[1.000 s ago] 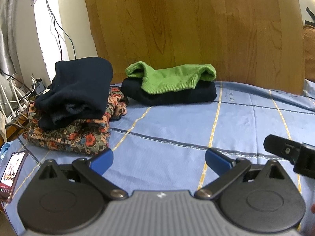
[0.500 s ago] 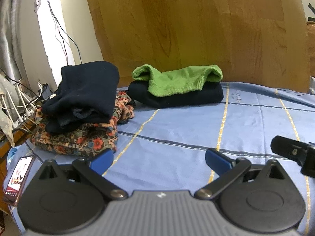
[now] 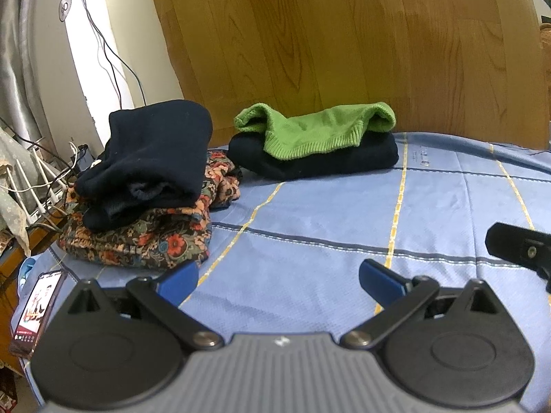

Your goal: Fold small clothes

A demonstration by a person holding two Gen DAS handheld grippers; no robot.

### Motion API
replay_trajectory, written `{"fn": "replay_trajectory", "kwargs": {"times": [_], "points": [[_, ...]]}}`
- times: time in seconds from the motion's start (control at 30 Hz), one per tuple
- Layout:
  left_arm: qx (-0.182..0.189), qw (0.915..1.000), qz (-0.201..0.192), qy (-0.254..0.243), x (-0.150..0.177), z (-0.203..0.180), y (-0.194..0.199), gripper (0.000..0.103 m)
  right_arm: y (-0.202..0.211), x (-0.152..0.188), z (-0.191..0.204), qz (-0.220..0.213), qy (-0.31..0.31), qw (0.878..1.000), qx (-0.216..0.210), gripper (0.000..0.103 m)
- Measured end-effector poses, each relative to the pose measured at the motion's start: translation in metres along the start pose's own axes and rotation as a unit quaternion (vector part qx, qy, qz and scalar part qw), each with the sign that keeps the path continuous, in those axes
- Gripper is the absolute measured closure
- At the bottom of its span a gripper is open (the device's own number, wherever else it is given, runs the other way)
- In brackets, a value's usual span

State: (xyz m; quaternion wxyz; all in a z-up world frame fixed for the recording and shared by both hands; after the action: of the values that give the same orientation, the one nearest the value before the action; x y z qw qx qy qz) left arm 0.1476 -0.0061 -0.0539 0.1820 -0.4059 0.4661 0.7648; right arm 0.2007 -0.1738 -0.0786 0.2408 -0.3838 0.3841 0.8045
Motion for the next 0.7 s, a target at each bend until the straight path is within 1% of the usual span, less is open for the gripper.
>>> {"fn": "replay_trajectory", "kwargs": {"times": [0.7], "points": [[0.004,0.9999,0.01,-0.001,0.0022,0.0,-0.0063,0.0,-0.002,0.0005,0.0014,0.007,0.007,1.0,-0.005,0.0]]}}
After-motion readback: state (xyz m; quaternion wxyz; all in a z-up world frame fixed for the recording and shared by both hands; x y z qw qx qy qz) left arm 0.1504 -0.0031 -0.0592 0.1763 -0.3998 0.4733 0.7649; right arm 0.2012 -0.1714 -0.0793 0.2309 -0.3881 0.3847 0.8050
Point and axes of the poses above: each gripper's, at about its wrist camera, not at the fingertips, and y roughly against the way its jaws point, z to its left, x to its underside, the point moved 3 cm from there along -y, roughly the way its jaws point, and after that the axes turned 2 degrees about z, right-handed, at the moved point
